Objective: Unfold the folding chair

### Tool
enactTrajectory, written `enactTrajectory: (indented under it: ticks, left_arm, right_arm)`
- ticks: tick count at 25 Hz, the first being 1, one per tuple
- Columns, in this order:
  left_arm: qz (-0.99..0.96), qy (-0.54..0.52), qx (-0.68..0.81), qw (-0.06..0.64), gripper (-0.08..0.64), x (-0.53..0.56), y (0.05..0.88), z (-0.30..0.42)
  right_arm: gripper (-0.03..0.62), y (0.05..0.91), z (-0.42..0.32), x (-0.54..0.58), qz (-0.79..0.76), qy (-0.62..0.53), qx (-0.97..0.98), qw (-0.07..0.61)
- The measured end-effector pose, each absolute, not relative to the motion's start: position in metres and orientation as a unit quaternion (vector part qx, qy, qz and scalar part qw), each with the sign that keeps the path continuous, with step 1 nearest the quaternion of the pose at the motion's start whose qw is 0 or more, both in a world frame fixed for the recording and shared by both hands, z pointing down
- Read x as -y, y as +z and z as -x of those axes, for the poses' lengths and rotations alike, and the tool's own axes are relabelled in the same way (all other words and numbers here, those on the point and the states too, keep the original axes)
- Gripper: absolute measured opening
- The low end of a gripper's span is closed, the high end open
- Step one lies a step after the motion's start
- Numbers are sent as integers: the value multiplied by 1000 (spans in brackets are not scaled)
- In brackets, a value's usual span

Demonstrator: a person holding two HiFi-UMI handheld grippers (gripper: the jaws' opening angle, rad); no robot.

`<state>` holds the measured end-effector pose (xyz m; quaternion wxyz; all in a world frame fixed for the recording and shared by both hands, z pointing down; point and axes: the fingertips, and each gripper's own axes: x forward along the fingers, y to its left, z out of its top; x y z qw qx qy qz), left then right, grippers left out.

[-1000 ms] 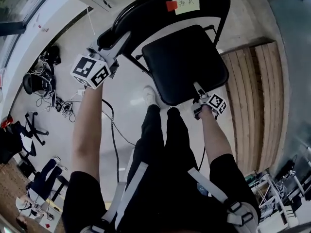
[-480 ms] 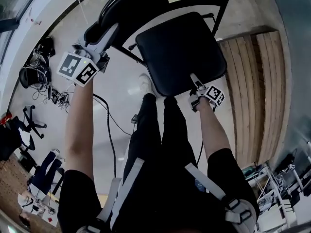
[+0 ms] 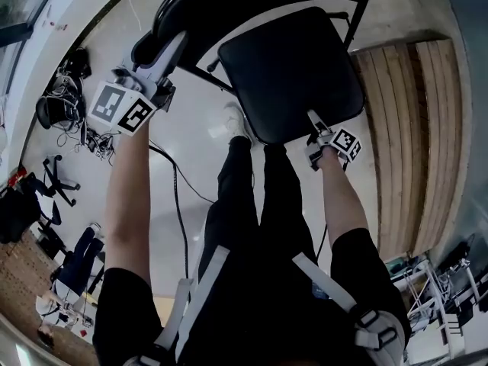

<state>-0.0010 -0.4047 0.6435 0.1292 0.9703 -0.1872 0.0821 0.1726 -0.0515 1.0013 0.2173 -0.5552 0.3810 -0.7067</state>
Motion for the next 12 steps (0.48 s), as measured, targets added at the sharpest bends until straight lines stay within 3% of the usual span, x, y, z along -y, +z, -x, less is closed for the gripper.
enactTrajectory:
  ticks: [8,12]
  left_arm:
    - [-965,87,211,130,192,406,646,5]
    - [-965,75,213,130,193,409,648,8]
  right_arm:
    - [359,997,-169,35,566,-733,-339,168]
    - [320,983,-176,19,606,-721,-318,110]
